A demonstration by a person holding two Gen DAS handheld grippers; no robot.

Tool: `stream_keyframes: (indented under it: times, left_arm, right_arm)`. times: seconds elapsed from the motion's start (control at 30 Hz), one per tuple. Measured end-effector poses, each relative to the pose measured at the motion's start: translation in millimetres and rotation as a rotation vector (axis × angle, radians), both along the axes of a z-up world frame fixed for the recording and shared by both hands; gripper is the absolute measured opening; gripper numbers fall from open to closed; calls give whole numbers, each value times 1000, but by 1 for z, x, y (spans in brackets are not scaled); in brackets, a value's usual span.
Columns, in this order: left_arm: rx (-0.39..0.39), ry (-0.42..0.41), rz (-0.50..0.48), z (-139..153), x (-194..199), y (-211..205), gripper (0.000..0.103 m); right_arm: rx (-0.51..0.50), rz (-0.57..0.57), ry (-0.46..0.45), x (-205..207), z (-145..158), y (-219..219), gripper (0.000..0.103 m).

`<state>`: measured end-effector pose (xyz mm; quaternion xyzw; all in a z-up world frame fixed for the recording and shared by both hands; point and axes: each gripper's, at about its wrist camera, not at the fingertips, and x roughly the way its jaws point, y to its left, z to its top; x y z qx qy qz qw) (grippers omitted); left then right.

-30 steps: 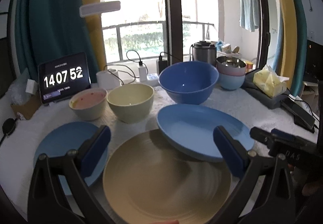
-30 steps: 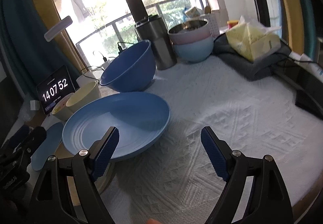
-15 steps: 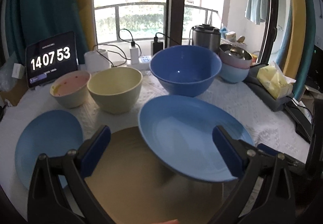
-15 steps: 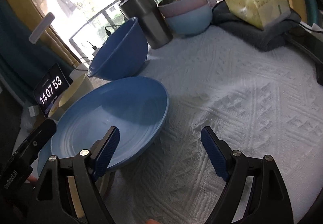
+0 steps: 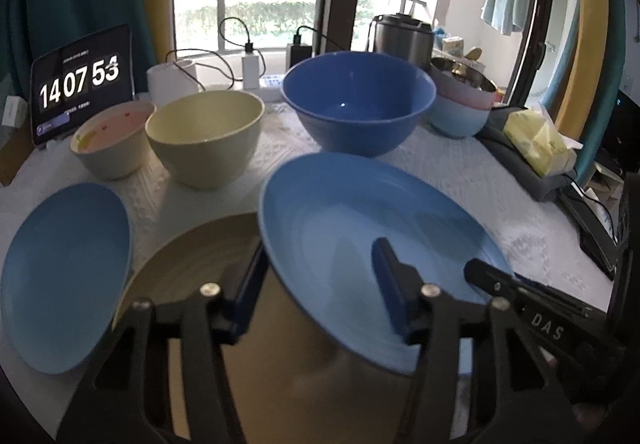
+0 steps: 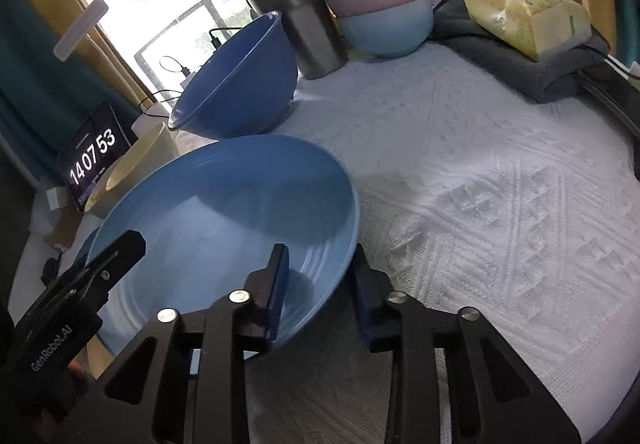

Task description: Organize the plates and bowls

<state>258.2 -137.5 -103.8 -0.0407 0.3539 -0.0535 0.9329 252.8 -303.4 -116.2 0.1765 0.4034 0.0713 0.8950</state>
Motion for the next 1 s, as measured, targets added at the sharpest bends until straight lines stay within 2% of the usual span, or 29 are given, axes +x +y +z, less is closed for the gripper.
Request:
stream_keyframes:
  times: [0.13,0.57,1.0]
  left_arm:
    - [-16,-2,-2,1,-5,3,48]
    - [-32,-51,-13,11,-33,18,48]
    - [-27,-117,22,27,-68,46,48]
  right_arm:
    - [-7,-8,-6,-5,1,0,27]
    - [-31,-31,-40,-34,17,9,27]
    - [-76,3,-89,-58,41,42,27]
